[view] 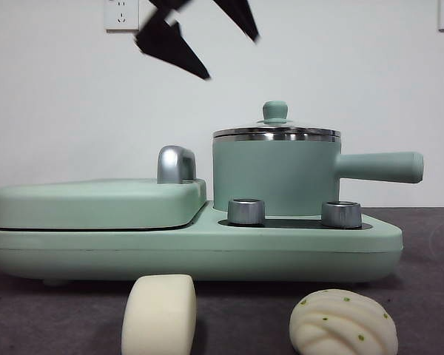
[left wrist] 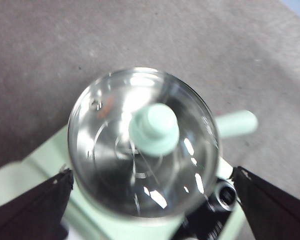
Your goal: Put the buns in a small steamer
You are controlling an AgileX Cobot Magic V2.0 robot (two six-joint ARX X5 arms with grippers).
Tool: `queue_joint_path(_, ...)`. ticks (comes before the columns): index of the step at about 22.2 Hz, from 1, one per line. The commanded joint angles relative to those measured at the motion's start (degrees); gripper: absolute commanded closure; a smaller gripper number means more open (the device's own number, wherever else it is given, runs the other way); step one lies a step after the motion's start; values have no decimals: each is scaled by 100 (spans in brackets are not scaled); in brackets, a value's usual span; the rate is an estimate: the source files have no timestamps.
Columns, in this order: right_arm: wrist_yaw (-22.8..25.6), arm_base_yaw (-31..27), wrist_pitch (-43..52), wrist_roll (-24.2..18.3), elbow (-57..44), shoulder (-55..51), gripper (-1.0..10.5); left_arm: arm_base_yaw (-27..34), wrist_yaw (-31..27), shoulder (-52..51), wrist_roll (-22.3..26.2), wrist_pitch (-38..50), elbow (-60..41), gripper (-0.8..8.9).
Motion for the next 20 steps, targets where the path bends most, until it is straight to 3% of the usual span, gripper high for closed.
queue_joint_path(1, 2, 17, 50, 59, 90, 22, 420, -181, -129, 284, 76, 400, 173, 295)
queue_joint_path(11, 0, 17, 55, 59, 90, 22, 420, -498, -407, 986, 74, 1259, 173, 318)
queue_joint_path(20, 0, 17, 116, 57, 90, 22, 420, -608, -411, 1246, 155, 1311, 173, 367)
